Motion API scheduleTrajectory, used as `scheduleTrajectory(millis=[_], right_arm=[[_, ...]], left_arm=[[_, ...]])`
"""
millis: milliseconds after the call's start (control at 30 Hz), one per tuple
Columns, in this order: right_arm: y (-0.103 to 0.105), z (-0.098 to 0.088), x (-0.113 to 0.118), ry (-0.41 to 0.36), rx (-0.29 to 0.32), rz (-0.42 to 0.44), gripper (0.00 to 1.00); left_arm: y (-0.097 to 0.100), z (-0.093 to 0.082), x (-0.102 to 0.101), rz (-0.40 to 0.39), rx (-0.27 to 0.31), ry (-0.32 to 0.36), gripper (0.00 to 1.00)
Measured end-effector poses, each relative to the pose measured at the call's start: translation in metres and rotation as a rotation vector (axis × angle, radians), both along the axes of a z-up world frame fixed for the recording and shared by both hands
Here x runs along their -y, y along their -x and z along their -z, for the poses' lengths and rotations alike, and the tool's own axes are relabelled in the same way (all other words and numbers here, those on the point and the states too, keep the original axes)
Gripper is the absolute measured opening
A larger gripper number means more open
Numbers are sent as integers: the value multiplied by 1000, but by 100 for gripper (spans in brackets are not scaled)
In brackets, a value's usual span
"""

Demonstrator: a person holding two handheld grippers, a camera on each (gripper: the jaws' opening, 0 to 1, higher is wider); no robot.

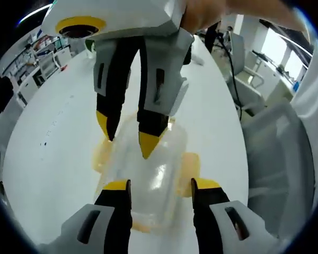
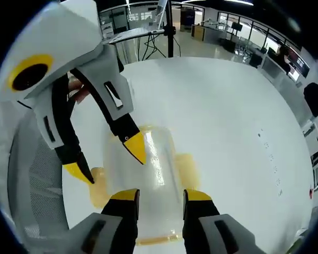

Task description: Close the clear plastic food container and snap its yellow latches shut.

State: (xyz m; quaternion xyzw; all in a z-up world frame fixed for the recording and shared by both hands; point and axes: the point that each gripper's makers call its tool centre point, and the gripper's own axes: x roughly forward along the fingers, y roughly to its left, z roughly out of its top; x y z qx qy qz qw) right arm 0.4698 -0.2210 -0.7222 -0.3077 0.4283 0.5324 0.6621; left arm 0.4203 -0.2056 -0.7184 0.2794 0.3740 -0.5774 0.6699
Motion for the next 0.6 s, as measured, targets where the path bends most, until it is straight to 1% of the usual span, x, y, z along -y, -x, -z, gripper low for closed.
scheduleTrajectory(millis=[33, 100, 200, 400, 467, 500, 600], right_arm=[[0, 0, 0, -1, -2, -1, 30], [-1, 0, -1, 4, -1, -4, 30], [-2, 0, -2, 3, -6, -8, 30], [-5, 4, 0, 31, -3, -26, 32], [-4, 5, -1, 26, -11, -26, 32], [-4, 6, -1, 28, -13, -30, 33], [-5, 7, -2, 31, -17, -36, 33]], left_arm=[[1, 1, 0, 3, 3, -3, 44], [0, 1, 0, 12, 30, -11, 43], [1, 1, 1, 14, 47, -15, 44], [1, 6, 1, 12, 66, -23, 46], [2, 9, -1, 14, 76, -33, 47], [1, 9, -1, 24, 96, -34, 46], [0, 10, -2, 26, 112, -39, 46]])
